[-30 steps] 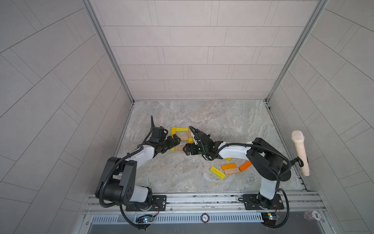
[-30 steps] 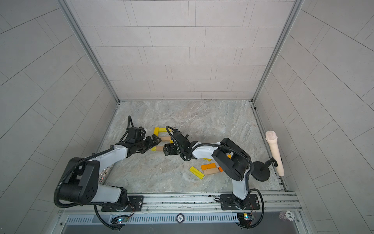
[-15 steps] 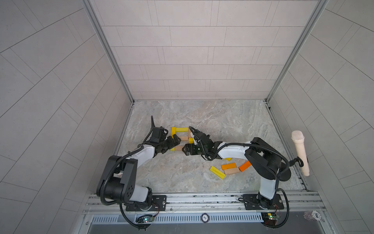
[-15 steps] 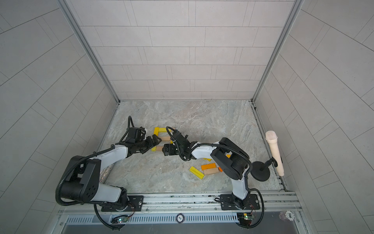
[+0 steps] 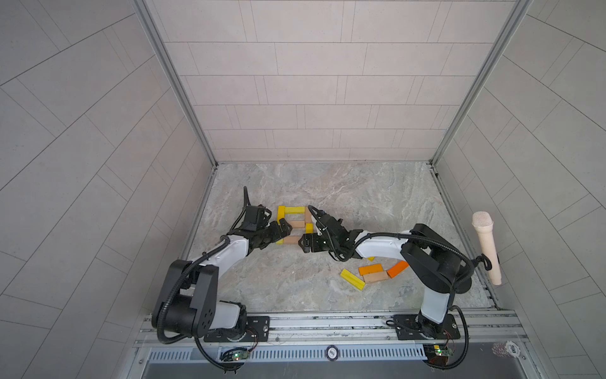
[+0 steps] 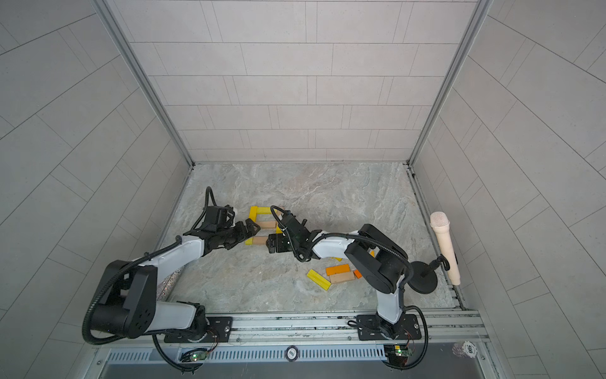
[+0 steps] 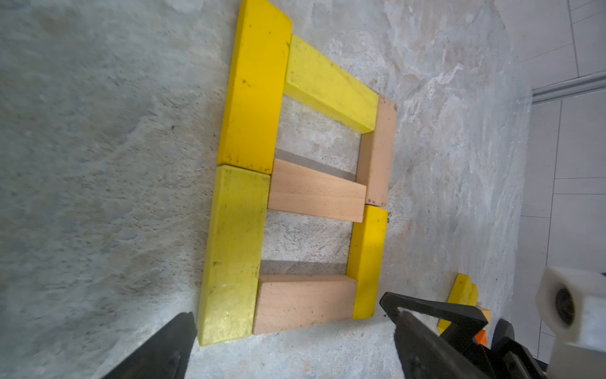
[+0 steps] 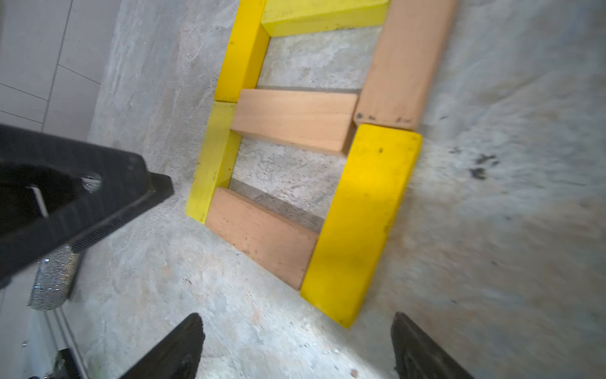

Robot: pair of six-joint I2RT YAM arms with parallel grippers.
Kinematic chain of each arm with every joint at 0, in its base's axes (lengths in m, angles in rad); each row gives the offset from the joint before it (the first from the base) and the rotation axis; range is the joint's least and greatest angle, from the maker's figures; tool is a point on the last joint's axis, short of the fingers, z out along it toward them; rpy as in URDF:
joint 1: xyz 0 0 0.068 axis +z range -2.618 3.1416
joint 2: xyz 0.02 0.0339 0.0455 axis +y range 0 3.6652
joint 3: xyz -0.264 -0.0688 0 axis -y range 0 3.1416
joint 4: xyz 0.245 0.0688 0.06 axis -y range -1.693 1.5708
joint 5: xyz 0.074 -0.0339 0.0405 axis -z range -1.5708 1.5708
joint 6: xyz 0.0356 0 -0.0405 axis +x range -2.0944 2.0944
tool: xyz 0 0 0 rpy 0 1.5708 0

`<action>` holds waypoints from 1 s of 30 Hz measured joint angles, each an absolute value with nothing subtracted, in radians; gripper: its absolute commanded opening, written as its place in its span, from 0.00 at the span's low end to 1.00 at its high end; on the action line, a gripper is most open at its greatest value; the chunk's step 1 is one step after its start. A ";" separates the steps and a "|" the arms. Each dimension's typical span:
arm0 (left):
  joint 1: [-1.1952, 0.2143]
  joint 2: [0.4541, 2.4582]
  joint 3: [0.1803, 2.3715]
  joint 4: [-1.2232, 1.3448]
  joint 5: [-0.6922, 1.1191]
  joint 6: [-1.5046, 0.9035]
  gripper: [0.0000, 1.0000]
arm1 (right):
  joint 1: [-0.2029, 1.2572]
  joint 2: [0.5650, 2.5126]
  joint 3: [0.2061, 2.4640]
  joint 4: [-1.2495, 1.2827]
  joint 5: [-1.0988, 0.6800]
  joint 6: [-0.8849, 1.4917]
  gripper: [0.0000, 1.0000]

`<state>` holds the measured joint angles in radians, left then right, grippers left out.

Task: Assemble the number 8 with building blocks
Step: Adjust the building block at the center of the board, then pick up the building block from the center of the board.

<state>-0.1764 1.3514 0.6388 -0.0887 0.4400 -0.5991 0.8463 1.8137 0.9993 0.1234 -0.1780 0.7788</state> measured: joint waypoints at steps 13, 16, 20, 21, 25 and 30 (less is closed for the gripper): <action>-0.263 1.299 0.913 -0.222 0.487 -0.440 1.00 | 0.798 1.493 0.876 -0.152 0.076 0.703 0.85; -0.313 1.330 1.000 -0.230 0.496 -0.402 1.00 | 0.770 1.429 0.822 -0.208 0.111 0.702 0.84; -0.376 1.390 1.108 -0.238 0.502 -0.348 1.00 | 0.717 1.319 0.750 -0.280 0.139 0.695 0.79; -0.386 1.406 1.131 -0.238 0.509 -0.337 1.00 | 0.703 1.290 0.735 -0.298 0.142 0.695 0.79; -0.406 1.480 1.237 -0.228 0.575 -0.298 1.00 | 0.629 1.163 0.674 -0.357 0.142 0.701 0.79; -0.406 1.531 1.286 -0.176 0.652 -0.274 1.00 | 0.539 1.037 0.595 -0.415 0.126 0.711 0.80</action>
